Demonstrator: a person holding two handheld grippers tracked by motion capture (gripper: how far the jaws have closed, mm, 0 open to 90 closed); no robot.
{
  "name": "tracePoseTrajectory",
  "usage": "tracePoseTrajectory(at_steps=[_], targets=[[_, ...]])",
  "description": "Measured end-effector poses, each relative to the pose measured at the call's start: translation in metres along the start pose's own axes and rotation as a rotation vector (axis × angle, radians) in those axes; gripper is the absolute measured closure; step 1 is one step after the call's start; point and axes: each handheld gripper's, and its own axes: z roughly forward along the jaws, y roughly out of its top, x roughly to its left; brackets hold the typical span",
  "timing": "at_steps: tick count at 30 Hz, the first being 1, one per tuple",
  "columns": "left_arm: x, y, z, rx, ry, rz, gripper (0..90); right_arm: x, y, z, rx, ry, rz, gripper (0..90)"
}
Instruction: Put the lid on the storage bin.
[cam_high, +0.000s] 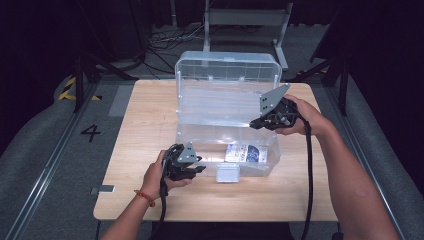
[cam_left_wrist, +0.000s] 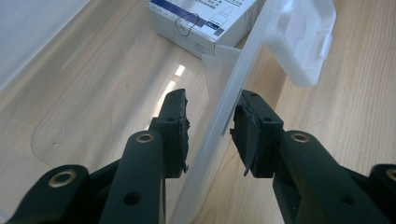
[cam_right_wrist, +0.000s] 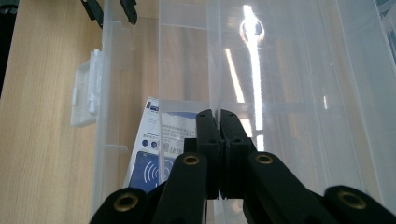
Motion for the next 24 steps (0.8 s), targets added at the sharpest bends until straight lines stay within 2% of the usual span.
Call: tracePoseTrajectory(at_steps=[5,11,19,24], targets=[[0.0,0.0,0.0,-0.001,0.003,-0.003,64.3,0.003,-0.002,0.0,-0.007,0.003,-0.004,88.9],[-0.001,0.001,0.0,0.02,0.014,0.024,64.2,0.008,-0.002,0.0,-0.003,-0.015,-0.02,88.1],[-0.001,0.001,0.0,0.021,0.015,0.021,64.2,0.015,-0.006,0.002,-0.018,0.007,-0.023,88.0],[-0.001,0.001,0.0,0.018,0.017,0.036,64.1,0.02,-0.006,0.003,-0.012,-0.013,-0.037,87.1]])
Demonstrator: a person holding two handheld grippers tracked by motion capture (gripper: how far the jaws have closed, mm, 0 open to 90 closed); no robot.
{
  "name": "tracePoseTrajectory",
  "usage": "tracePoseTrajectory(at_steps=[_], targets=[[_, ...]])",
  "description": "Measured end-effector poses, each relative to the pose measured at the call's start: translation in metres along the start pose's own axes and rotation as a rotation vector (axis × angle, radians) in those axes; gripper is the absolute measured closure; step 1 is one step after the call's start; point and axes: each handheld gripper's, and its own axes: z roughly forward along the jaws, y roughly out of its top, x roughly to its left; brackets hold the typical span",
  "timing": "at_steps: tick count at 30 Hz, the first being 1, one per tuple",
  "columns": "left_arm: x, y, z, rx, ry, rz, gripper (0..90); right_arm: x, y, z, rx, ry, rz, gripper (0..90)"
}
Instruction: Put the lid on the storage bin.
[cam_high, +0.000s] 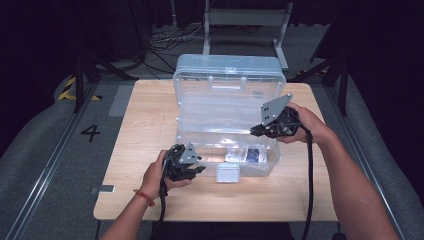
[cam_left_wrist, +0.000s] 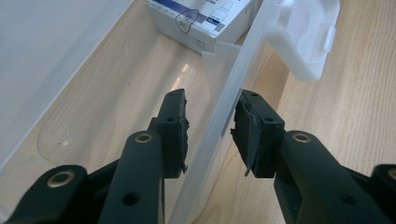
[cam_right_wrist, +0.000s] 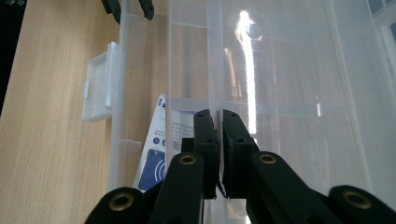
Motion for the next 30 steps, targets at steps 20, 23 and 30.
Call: tracePoseTrajectory(at_steps=[20,23,30], targets=[[-0.001,0.005,-0.005,0.001,-0.006,0.001,54.7,0.006,-0.005,0.0,-0.019,-0.011,-0.011,86.5],[-0.001,0.008,-0.013,-0.013,-0.014,-0.011,52.4,0.006,-0.006,0.0,-0.027,-0.012,-0.009,86.4],[0.002,0.01,-0.033,-0.096,0.006,-0.034,45.0,0.006,-0.008,0.0,-0.041,-0.012,-0.001,86.1]])
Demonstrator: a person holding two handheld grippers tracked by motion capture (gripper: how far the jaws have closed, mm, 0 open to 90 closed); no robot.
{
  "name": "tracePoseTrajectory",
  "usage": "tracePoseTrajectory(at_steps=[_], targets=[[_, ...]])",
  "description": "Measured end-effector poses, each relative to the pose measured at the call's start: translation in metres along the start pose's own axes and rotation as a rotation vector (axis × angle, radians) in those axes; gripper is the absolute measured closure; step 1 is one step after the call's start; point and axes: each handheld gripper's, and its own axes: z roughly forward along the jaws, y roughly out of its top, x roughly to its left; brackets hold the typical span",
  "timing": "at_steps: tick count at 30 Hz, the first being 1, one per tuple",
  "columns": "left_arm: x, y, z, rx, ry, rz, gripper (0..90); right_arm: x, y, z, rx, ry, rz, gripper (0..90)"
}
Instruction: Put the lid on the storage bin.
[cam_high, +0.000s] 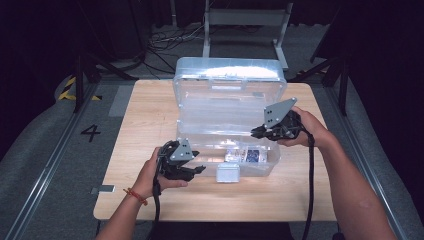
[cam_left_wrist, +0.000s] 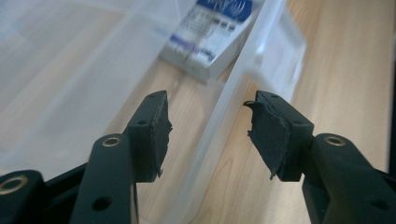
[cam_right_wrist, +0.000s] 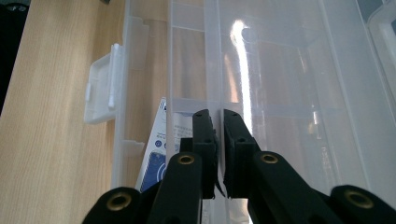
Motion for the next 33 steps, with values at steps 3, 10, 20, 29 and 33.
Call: tracePoseTrajectory(at_steps=[3,10,20,29,33], targets=[[0.002,0.0,-0.007,-0.004,0.037,-0.013,39.7,0.0,0.0,0.0,0.0,-0.005,-0.001,85.9],[0.009,0.006,-0.029,-0.081,0.065,-0.037,40.9,0.001,-0.001,0.0,-0.01,-0.011,0.001,85.8],[0.027,0.015,-0.068,-0.208,0.098,-0.098,42.2,0.003,-0.001,0.001,-0.016,-0.027,0.0,85.3],[0.052,0.015,-0.079,-0.234,0.153,-0.168,42.9,0.004,-0.001,0.001,-0.012,-0.027,-0.003,85.1],[0.065,0.018,-0.082,-0.238,0.175,-0.185,42.8,0.004,0.0,0.001,-0.003,-0.027,-0.006,85.1]])
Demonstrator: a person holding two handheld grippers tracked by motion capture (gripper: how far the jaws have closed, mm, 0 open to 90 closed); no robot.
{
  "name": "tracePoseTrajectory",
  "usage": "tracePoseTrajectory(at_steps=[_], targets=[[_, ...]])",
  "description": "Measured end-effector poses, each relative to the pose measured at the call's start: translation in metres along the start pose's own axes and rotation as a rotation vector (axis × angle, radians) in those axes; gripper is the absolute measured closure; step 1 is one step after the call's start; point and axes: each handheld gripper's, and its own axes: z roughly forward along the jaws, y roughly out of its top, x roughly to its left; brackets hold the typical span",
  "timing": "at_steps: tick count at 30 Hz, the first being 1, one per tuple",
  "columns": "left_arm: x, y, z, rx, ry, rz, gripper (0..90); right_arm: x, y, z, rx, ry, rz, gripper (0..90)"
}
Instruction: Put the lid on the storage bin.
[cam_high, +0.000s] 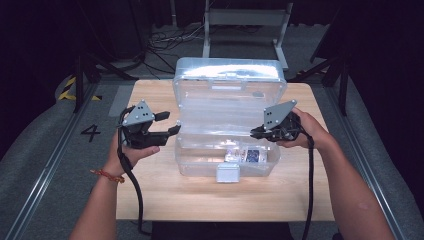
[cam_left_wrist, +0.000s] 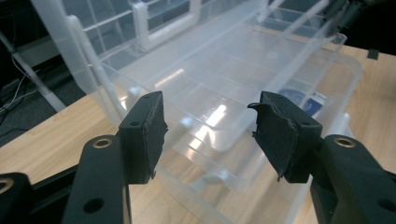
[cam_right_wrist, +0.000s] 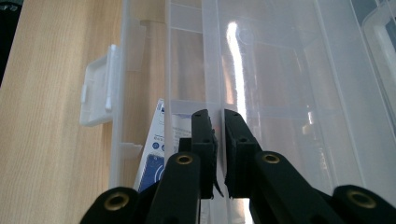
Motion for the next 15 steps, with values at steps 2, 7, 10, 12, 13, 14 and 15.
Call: tracePoseTrajectory(at_steps=[2,7,10,12,13,14,15], targets=[[0.008,0.004,0.002,0.001,0.022,-0.004,42.8,0.0,0.0,0.0,0.0,0.0,0.001,85.1],[0.018,0.013,0.009,-0.018,0.107,-0.005,47.3,0.001,0.001,0.0,0.007,-0.008,-0.004,85.0],[0.022,0.017,0.015,-0.021,0.105,-0.02,53.4,0.003,0.002,0.0,0.013,-0.02,-0.007,84.6],[0.025,0.018,0.02,-0.001,0.108,-0.035,56.9,0.003,0.001,0.0,0.011,-0.025,-0.002,84.6],[0.025,0.018,0.02,-0.001,0.108,-0.035,58.0,0.003,0.001,0.0,0.011,-0.025,-0.002,84.6],[0.028,0.018,0.023,0.012,0.112,-0.046,58.0,0.004,0.0,0.0,0.011,-0.023,0.002,84.6],[0.03,0.017,0.025,0.015,0.12,-0.054,62.6,0.006,0.0,0.0,0.005,-0.03,-0.005,84.5]])
